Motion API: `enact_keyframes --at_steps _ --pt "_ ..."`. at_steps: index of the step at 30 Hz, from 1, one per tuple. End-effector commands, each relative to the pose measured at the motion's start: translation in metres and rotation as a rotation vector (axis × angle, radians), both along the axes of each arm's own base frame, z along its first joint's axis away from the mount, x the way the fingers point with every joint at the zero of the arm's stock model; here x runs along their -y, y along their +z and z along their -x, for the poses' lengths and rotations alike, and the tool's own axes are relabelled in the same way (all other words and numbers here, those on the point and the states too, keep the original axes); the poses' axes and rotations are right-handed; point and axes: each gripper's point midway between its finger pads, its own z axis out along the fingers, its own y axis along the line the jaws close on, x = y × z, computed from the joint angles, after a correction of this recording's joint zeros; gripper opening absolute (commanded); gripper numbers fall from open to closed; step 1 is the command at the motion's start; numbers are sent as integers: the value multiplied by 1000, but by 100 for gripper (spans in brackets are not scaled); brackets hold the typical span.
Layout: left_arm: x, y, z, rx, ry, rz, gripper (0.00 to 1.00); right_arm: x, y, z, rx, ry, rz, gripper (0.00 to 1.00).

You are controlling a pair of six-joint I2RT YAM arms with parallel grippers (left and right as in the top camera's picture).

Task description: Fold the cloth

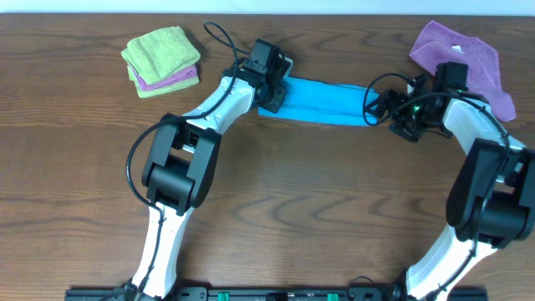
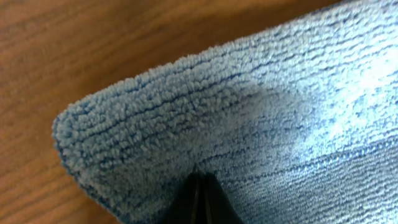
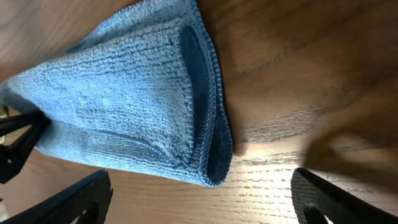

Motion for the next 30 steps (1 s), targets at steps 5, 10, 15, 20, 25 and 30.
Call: enact_keyframes --at_steps 5,10,15,20,25,30 --pt "1 -43 39 -180 0 -31 6 12 3 -8 31 0 70 93" --pt "8 -47 63 -253 -10 -61 6 25 3 -8 35 -28 79 94" --pt "13 -49 73 -277 -27 -76 6 32 6 -18 84 -33 95 96" --pt "13 -49 74 -277 -29 -76 6 30 5 -25 112 -27 89 98" --pt "12 -49 73 -275 -27 -75 6 20 -11 -28 106 -11 9 96" --pt "12 -48 72 -273 -25 -74 6 10 -21 -27 82 -11 -70 97"
